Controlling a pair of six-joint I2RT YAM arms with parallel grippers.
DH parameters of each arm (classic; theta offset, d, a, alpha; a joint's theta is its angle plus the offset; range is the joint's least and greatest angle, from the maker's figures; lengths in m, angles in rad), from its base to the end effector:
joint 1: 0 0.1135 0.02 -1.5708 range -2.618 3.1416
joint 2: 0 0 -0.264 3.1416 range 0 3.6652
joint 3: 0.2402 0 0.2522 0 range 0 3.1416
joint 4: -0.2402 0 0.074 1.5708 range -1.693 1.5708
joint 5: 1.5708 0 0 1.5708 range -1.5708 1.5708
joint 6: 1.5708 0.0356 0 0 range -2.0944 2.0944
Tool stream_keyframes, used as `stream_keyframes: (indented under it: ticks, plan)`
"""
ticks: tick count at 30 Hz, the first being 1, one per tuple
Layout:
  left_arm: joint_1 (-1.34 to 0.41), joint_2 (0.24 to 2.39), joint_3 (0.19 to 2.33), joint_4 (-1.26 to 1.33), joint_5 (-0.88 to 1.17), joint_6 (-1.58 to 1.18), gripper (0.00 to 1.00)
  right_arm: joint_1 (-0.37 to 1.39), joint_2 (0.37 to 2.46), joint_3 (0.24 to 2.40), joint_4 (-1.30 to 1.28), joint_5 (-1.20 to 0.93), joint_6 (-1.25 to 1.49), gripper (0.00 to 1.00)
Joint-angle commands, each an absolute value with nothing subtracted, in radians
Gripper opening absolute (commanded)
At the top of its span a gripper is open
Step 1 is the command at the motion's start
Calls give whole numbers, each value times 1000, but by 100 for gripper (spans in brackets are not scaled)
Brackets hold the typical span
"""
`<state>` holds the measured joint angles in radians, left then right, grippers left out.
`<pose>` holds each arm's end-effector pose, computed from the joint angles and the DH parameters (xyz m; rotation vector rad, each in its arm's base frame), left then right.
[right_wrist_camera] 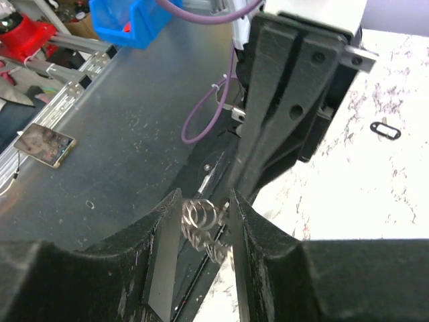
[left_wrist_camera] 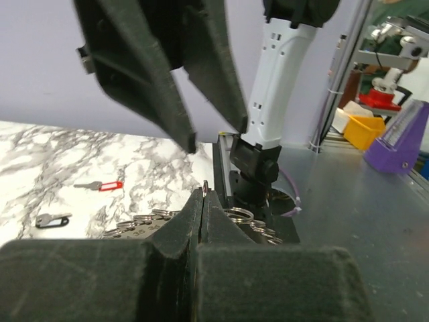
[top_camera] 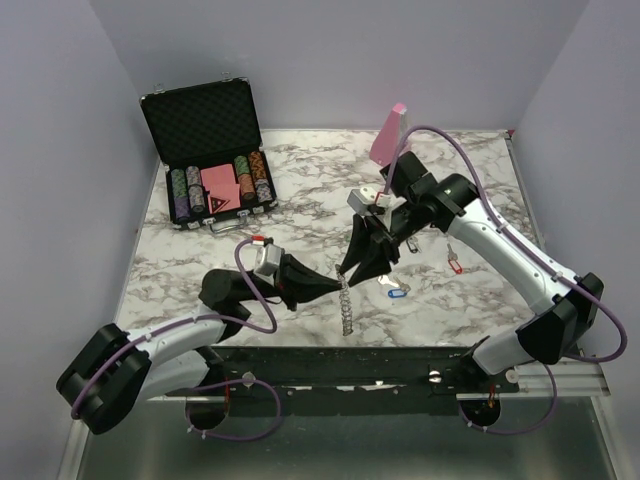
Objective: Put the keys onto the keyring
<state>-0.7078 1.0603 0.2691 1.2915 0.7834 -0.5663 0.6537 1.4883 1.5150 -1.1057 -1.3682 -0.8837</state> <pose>0.1303 -0.1445 0.2594 0.8640 1.0703 -1.5069 0.2009 0.1979 0.3716 -1.7170 1.1752 1.5926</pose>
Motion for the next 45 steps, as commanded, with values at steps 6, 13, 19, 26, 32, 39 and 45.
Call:
stream_keyframes:
  ticks: [6, 13, 19, 26, 32, 39, 45]
  plan:
    - [-681, 970, 311, 1591, 1014, -561, 0, 657, 1462, 1563, -1319, -1276, -1073, 51]
    - [-680, 930, 324, 1592, 1066, -569, 0, 679, 1466, 1539, -1419, -1307, -1213, 52]
    - [-680, 951, 370, 1592, 1091, -595, 0, 709, 1496, 1557, -1417, -1322, -1215, 59]
    - [-680, 960, 384, 1591, 1100, -607, 0, 741, 1520, 1594, -1414, -1318, -1195, 63]
    - [-680, 965, 393, 1594, 1098, -612, 0, 747, 1528, 1612, -1329, -1316, -1074, 65]
    - [-681, 969, 403, 1592, 1091, -621, 0, 758, 1523, 1598, -1235, -1289, -962, 65]
    - [-684, 977, 408, 1594, 1083, -624, 0, 767, 1522, 1597, -1126, -1243, -819, 65]
